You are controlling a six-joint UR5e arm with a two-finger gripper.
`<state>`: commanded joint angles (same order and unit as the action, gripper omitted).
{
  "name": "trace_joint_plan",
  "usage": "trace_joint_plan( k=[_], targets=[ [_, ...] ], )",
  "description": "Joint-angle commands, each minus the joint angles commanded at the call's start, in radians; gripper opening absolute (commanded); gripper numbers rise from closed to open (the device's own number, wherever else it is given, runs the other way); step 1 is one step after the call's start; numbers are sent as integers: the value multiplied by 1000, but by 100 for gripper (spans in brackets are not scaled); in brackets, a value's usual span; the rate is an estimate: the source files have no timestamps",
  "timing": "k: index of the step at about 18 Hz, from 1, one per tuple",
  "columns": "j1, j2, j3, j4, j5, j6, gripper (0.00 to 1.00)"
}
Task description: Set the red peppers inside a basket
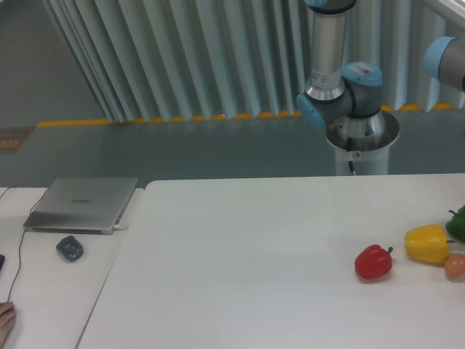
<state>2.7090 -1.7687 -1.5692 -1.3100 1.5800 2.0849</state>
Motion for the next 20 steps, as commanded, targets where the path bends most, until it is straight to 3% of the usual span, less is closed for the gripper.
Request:
trace_joint_plan(
  k=[5,12,20],
  targets=[
    [-8,11,-14,0,-2,-77,100],
    [-98,26,-40,9,9,-236,100],
    [-251,38,-63,9,12,-603,100]
  ],
)
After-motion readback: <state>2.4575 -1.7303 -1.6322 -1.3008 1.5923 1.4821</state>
